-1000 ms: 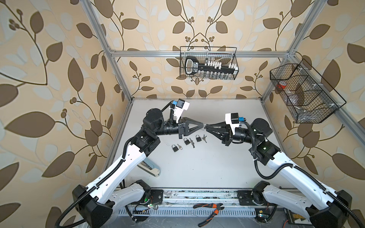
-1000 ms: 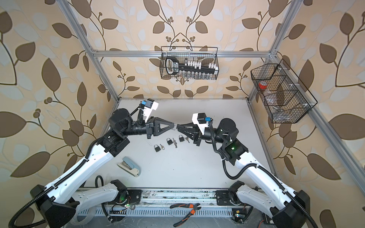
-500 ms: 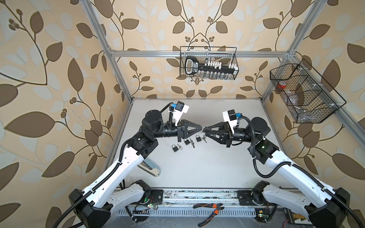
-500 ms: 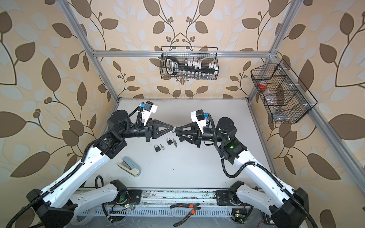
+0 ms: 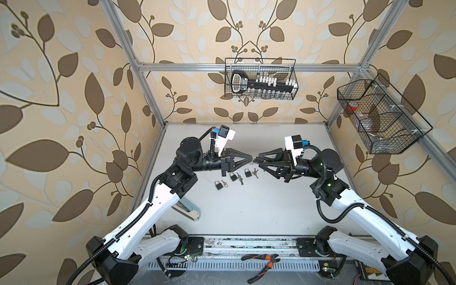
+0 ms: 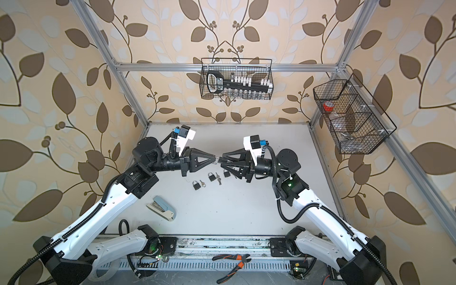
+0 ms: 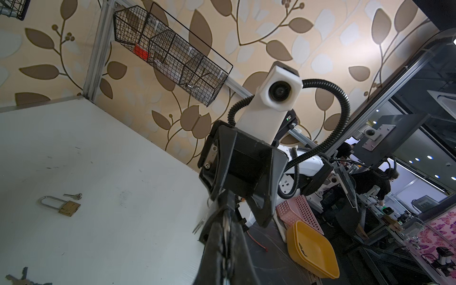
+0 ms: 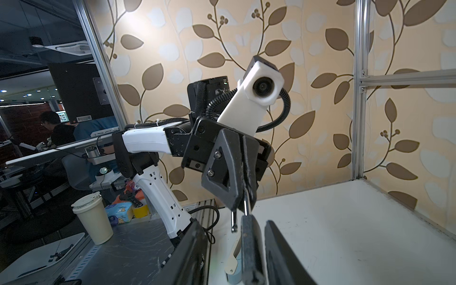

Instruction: Lock with the key

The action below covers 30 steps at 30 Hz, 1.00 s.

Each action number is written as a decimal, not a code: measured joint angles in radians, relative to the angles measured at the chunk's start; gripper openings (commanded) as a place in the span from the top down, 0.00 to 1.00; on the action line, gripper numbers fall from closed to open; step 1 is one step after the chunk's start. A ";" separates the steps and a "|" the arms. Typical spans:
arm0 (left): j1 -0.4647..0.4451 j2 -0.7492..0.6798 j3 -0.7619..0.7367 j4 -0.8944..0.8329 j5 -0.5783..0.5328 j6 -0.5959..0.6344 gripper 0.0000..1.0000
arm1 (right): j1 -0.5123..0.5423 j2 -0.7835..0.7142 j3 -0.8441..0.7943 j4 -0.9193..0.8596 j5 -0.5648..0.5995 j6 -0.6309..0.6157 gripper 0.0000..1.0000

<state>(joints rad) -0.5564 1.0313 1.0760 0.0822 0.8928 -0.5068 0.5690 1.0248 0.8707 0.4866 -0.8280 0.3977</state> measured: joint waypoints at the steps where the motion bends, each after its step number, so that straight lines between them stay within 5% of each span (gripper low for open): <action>1: 0.000 0.000 0.000 0.003 0.001 -0.002 1.00 | 0.000 0.004 -0.002 0.004 0.000 0.003 0.58; 18: 0.000 0.000 0.000 0.021 0.015 -0.029 1.00 | 0.002 0.006 -0.026 0.031 -0.003 0.029 0.74; 30: 0.000 -0.007 -0.005 0.025 0.013 -0.042 1.00 | 0.008 0.007 -0.027 0.035 0.002 0.045 1.00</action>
<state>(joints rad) -0.5568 1.0245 1.0714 0.1074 0.9058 -0.5488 0.5770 1.0317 0.8433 0.5213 -0.8261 0.4423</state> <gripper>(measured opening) 0.055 0.189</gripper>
